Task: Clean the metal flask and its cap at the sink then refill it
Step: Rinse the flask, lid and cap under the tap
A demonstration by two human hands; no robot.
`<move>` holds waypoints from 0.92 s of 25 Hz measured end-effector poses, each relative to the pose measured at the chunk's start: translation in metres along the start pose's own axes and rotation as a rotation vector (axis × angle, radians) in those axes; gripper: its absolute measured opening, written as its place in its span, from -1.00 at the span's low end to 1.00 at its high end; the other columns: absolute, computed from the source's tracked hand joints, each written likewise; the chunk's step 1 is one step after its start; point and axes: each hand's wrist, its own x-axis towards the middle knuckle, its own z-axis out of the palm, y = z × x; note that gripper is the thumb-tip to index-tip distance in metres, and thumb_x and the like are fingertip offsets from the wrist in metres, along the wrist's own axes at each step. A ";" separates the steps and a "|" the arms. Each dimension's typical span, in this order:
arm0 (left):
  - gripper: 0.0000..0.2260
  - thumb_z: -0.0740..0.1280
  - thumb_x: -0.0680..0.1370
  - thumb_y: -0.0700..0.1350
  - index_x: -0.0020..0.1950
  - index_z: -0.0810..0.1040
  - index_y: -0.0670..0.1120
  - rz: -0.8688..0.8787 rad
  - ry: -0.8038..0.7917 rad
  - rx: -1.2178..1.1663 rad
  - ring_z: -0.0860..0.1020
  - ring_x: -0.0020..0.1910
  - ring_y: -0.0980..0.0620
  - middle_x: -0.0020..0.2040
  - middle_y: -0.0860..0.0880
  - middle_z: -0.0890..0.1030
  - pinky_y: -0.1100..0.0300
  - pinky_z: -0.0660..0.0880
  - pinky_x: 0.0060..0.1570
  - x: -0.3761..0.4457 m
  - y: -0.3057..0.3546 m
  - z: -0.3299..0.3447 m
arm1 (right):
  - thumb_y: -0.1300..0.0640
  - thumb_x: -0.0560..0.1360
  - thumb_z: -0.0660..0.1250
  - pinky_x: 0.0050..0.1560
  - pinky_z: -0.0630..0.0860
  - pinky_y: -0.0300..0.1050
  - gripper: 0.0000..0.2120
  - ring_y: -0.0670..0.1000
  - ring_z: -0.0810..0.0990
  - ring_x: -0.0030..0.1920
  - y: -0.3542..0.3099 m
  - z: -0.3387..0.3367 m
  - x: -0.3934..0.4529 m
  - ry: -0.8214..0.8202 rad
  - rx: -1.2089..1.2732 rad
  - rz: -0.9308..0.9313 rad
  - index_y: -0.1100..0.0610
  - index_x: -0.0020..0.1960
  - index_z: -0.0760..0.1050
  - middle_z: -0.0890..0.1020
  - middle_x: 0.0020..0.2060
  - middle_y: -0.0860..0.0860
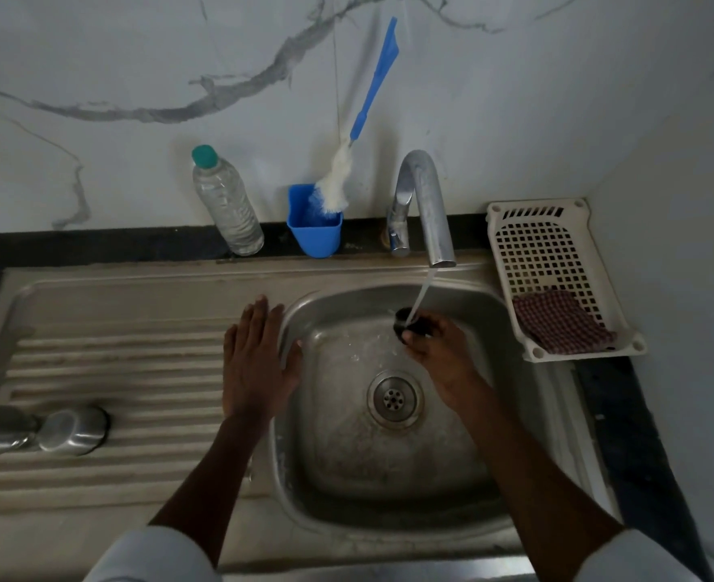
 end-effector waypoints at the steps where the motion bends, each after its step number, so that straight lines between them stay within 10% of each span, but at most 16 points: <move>1: -0.38 0.07 0.67 0.25 0.65 0.26 -0.04 -0.002 0.006 -0.001 0.17 0.66 -0.15 0.69 -0.11 0.18 -0.17 0.15 0.60 0.000 0.000 0.000 | 0.37 0.50 0.45 0.12 0.58 0.02 -0.66 0.11 0.64 0.24 -0.001 0.001 -0.002 -0.007 0.056 0.041 0.16 0.24 0.57 0.68 0.22 0.11; 16: -0.39 0.14 0.68 0.26 0.68 0.21 0.01 -0.009 0.012 -0.006 0.13 0.68 -0.11 0.71 -0.08 0.13 -0.14 0.10 0.61 0.000 -0.001 0.002 | -0.20 0.59 0.27 -0.27 0.39 -0.14 -0.55 0.02 0.52 -0.29 -0.014 0.011 -0.014 -0.125 0.651 0.434 0.20 0.09 0.56 0.64 -0.15 0.16; 23: -0.37 0.12 0.66 0.27 0.68 0.20 0.02 -0.013 -0.005 -0.009 0.11 0.68 -0.10 0.72 -0.06 0.10 -0.12 0.08 0.62 0.001 -0.001 0.001 | 0.27 0.51 0.38 -0.15 0.66 -0.08 -0.69 0.22 0.68 0.07 -0.021 0.011 -0.014 -0.153 0.709 0.402 0.22 0.25 0.54 0.67 0.09 0.24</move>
